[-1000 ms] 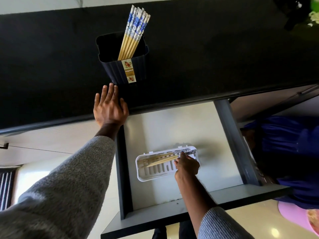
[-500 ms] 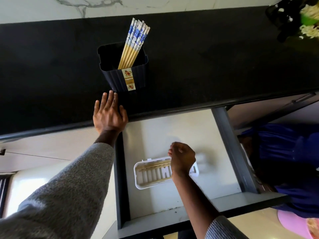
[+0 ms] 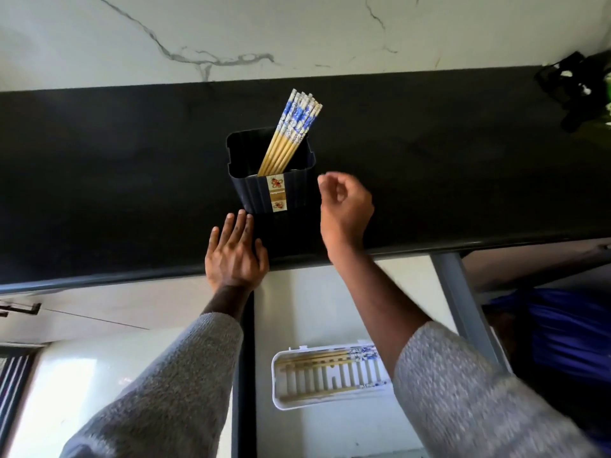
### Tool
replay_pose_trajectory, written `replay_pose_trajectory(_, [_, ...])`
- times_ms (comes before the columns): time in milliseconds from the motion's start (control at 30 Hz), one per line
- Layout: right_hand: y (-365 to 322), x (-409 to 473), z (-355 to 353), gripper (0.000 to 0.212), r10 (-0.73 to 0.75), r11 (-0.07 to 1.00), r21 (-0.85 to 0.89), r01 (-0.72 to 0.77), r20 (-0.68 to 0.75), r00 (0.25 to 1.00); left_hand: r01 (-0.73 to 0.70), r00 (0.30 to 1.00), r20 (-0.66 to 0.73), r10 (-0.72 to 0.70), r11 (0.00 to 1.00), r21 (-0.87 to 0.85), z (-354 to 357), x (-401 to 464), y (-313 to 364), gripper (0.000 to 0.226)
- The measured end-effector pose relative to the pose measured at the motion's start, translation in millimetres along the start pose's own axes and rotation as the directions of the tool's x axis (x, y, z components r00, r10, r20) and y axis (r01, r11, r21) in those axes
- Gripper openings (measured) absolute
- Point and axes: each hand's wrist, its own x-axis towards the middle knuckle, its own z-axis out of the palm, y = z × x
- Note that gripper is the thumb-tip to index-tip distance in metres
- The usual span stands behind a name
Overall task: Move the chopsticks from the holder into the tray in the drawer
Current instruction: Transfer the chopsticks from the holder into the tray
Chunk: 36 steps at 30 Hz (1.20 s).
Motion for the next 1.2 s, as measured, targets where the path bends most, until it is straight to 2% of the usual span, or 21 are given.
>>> replay_pose_trajectory(133, [-24.4, 33.2, 24.1, 0.025, 0.026, 0.999, 0.034, -0.027, 0.030, 0.999, -0.001, 1.000, 0.004, 0.001, 1.000, 0.004, -0.4, 0.4, -0.1, 0.066])
replay_pose_trajectory(300, [-39.0, 68.9, 50.4, 0.036, 0.249, 0.967, 0.032, -0.253, 0.103, 0.963, -0.003, 1.000, 0.026, 0.002, 1.000, 0.015, -1.0, 0.7, 0.7, 0.067])
replay_pose_trajectory(533, [-46.0, 86.9, 63.6, 0.024, 0.436, 0.898, -0.033, -0.439, 0.203, 0.877, 0.004, 1.000, 0.015, -0.005, 1.000, 0.011, -1.4, 1.0, 1.3, 0.066])
replay_pose_trajectory(967, [-45.9, 87.7, 69.8, 0.025, 0.375, 0.923, 0.020, -0.384, 0.167, 0.912, -0.001, 1.000, 0.018, 0.001, 1.000, 0.011, -1.1, 0.7, 1.0, 0.065])
replay_pose_trajectory(1200, [-48.7, 89.9, 66.5, 0.031, 0.330, 0.936, 0.076, -0.343, 0.145, 0.933, 0.000, 1.000, 0.023, 0.000, 1.000, 0.011, -1.3, 0.4, 0.8, 0.066])
